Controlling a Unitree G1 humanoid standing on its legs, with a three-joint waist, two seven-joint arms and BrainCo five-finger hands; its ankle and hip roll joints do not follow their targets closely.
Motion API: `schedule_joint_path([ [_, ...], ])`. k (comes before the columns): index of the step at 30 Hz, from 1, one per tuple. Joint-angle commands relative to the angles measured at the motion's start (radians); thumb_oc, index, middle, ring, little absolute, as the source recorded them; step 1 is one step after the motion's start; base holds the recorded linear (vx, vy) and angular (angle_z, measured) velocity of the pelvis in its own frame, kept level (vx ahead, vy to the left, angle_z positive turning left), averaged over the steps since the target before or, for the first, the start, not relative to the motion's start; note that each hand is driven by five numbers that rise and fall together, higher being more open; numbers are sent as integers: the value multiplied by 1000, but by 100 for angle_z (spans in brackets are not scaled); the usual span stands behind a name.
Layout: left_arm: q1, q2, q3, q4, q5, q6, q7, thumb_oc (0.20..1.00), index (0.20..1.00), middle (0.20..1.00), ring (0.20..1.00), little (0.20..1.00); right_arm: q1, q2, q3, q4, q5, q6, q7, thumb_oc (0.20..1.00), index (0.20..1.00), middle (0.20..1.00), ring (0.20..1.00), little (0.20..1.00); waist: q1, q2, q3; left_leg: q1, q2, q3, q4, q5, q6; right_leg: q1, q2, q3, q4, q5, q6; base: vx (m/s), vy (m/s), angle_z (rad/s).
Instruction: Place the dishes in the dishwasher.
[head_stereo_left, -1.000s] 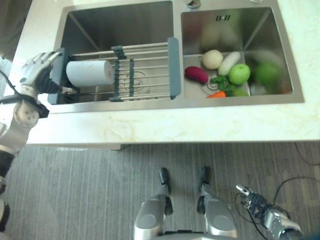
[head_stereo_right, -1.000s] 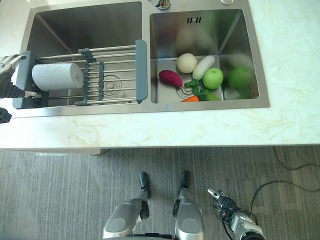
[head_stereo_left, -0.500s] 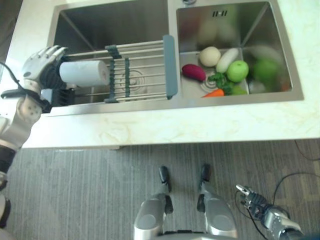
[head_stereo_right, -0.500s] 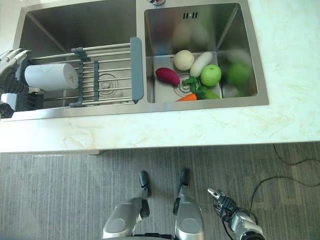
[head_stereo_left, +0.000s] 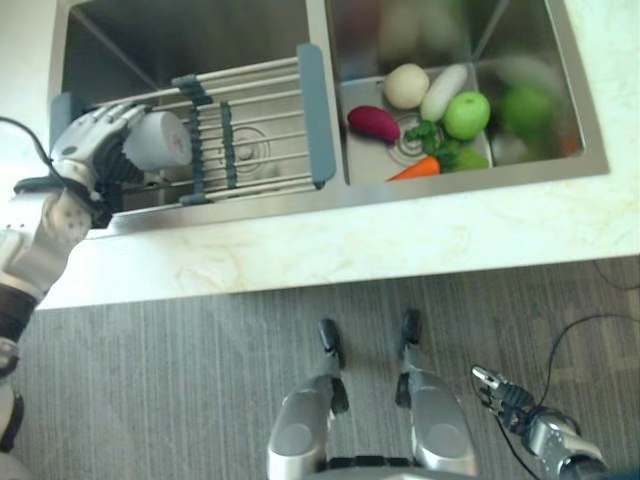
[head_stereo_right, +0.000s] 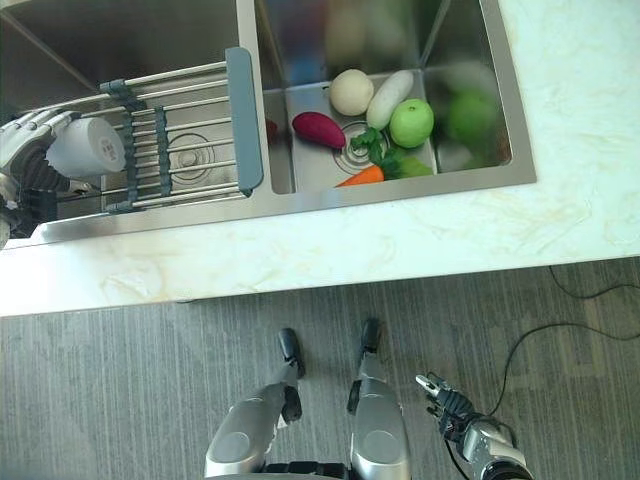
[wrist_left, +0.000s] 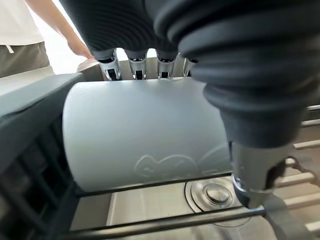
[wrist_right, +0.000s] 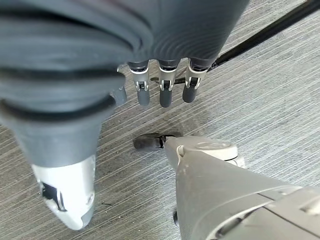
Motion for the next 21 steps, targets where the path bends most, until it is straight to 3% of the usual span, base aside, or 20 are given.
schedule_joint_path([
  [1,-66,38,24,81,8,-3,-10,1000,1000,1000,1000,1000,6,-28,-12,22,-7,-18,5,1000,1000,1000,1000,1000,2,-3,-5,-13,-34,-30,7,-40,-14,-21,-69,-14,44,25,151,-23,-4,-9],
  [13,-84,10,-25,131,52,42,-68,1000,1000,1000,1000,1000,-8,-34,3,-8,14,-17,-7,1000,1000,1000,1000,1000,-5,-9,11,-25,-27,-27,4,-31,-25,-31,-68,-22,33,37,152,-12,1,-1],
  [21,-80,-1,-12,212,54,64,-54,1000,1000,1000,1000,1000,1,-38,9,-23,12,-15,-12,1000,1000,1000,1000,1000,-13,-12,12,-32,-25,-23,4,-28,-28,-37,-65,-22,25,43,151,-8,3,0],
])
